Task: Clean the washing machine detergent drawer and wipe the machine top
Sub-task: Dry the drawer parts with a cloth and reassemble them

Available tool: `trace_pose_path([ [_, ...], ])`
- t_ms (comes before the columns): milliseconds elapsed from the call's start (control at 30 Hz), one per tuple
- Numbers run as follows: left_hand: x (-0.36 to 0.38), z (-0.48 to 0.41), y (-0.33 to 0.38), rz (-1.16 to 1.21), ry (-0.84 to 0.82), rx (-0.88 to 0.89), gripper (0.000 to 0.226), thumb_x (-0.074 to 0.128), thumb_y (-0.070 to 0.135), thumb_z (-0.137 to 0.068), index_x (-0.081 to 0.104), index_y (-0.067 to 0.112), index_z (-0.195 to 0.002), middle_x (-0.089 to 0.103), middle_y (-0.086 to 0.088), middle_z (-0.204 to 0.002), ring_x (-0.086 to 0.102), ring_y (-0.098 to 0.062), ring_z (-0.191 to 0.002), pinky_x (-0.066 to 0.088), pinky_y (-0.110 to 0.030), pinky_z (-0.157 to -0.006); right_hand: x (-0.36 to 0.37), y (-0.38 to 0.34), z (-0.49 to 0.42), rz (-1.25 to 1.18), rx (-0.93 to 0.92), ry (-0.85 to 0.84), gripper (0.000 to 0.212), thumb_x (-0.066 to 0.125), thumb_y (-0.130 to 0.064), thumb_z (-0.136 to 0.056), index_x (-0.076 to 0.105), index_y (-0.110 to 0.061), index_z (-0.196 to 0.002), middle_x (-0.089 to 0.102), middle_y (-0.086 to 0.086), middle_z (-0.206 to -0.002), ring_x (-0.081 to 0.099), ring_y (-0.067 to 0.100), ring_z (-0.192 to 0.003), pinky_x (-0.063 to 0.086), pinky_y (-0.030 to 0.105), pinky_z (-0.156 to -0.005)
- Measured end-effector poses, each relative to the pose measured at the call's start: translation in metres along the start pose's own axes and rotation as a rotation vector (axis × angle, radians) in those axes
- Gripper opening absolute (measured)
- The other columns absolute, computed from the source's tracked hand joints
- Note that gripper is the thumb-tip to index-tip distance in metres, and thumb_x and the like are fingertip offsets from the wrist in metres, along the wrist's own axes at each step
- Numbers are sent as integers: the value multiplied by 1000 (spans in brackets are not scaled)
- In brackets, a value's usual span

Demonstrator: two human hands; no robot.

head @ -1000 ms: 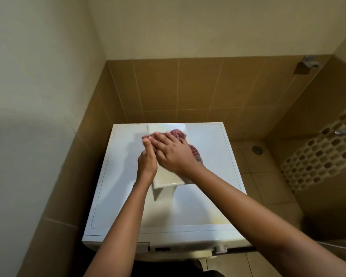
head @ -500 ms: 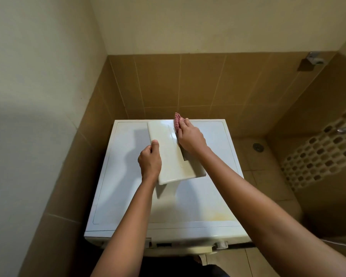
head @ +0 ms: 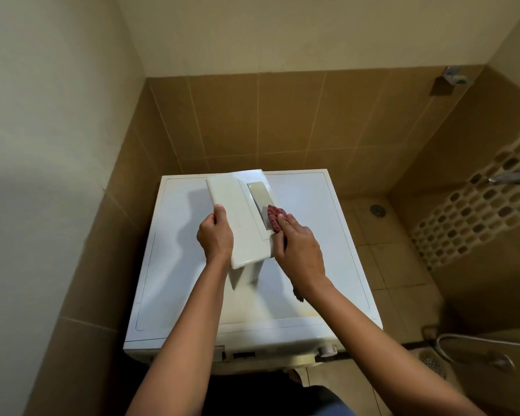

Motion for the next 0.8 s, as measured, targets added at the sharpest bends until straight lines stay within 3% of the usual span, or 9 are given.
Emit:
trace_pose_path([
  [100, 2, 2, -1, 28, 13, -6, 39, 40, 41, -101, 53, 18, -73, 61, -1, -82, 64, -22, -86, 54, -36, -82, 8, -6, 11, 192, -16, 44, 48, 32, -24, -97, 47, -5, -138, 50, 14, -141, 48, 33, -125, 40, 42, -105],
  [200, 8, 1, -1, 75, 6, -40, 37, 38, 41, -102, 56, 20, -78, 62, -3, -89, 64, -26, -92, 55, -38, -88, 21, -20, 29, 211, -51, 34, 55, 28, -24, -91, 50, 1, -135, 52, 19, -138, 43, 34, -133, 37, 48, -107],
  [367, 11, -7, -6, 101, -60, -72, 32, 35, 41, -102, 59, 20, -93, 66, -9, -105, 62, -27, -101, 51, -41, -96, 35, -56, 52, 247, -214, -40, 55, 31, -29, -87, 56, -9, -132, 57, 7, -135, 50, 22, -129, 49, 42, -94],
  [433, 8, -8, -8, 149, -139, -117, 33, 34, 40, -103, 58, 17, -102, 65, -9, -107, 61, -24, -99, 51, -35, -93, 35, -65, 46, 257, -298, -103, 63, 20, -35, -89, 47, -10, -140, 46, 7, -145, 40, 20, -137, 39, 48, -107],
  [467, 5, -9, -9, 170, -180, -142, 35, 33, 40, -103, 58, 16, -104, 65, -9, -105, 62, -24, -97, 52, -34, -90, 36, -67, 41, 237, -354, -180, 69, 10, -38, -88, 38, -11, -145, 35, 6, -152, 28, 20, -143, 24, 49, -116],
  [533, 0, -12, -13, 192, -233, -184, 41, 33, 44, -102, 61, 14, -102, 68, -9, -105, 64, -25, -97, 53, -36, -90, 37, -70, 31, 219, -418, -318, 79, -4, -44, -82, 22, -16, -151, 17, 1, -159, 10, 15, -148, 2, 42, -120],
  [700, 0, -25, -36, 363, -280, -290, 62, 40, 60, -83, 69, 14, -113, 71, -11, -110, 68, -30, -103, 49, -48, -99, 38, -73, -9, 258, -445, -268, 69, 2, -43, -85, 19, -32, -151, 13, -9, -159, 6, 9, -147, 0, 44, -118],
  [800, -1, -23, -31, 336, -244, -258, 52, 41, 60, -84, 70, 23, -108, 72, -5, -109, 68, -26, -102, 52, -46, -96, 46, -82, -38, 239, -395, -272, 56, 16, -37, -94, 21, -36, -150, 14, -11, -159, 6, 10, -147, -1, 48, -118],
])
Point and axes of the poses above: each hand's wrist, its own z-axis away from the middle knuckle, its own x-axis out of the palm, y = z × x, the point moved 5 cm from there along -z, towards the middle knuckle
